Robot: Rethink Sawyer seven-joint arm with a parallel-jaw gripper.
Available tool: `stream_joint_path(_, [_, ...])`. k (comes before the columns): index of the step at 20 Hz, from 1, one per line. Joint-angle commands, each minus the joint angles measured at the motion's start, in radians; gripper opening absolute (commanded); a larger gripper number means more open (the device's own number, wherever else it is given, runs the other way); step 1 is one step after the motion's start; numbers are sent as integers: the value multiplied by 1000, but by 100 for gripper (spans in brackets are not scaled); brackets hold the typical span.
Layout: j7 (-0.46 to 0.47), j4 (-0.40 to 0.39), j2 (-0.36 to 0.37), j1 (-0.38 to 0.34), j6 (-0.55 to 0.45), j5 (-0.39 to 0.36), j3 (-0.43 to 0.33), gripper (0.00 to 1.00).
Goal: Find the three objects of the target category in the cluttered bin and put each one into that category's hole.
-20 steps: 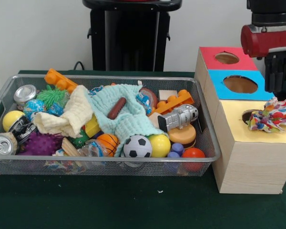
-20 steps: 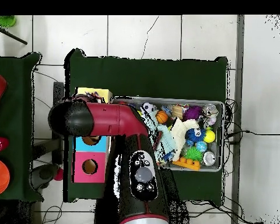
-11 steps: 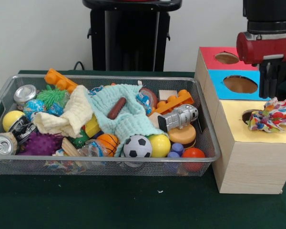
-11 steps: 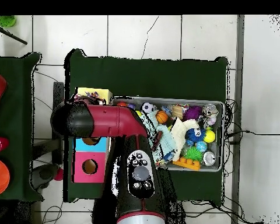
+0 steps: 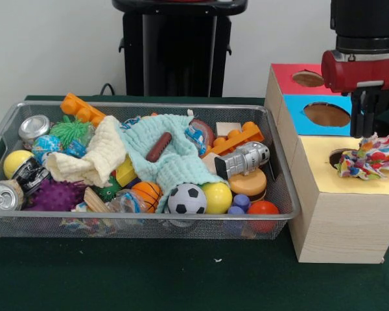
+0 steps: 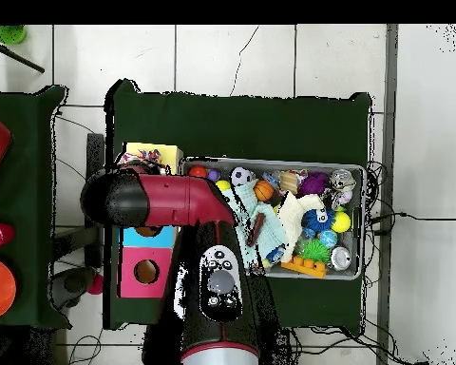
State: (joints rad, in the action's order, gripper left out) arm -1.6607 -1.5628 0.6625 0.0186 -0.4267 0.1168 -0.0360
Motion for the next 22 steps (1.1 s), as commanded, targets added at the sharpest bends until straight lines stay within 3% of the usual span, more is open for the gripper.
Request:
stream_joint_path(1, [-253, 5, -49, 4, 42, 51, 8, 0])
stream_joint_path(12, [-259, 15, -61, 28, 28, 88, 28, 0])
stream_joint_path(22, [-214, 54, -86, 76, 26, 41, 105, 0])
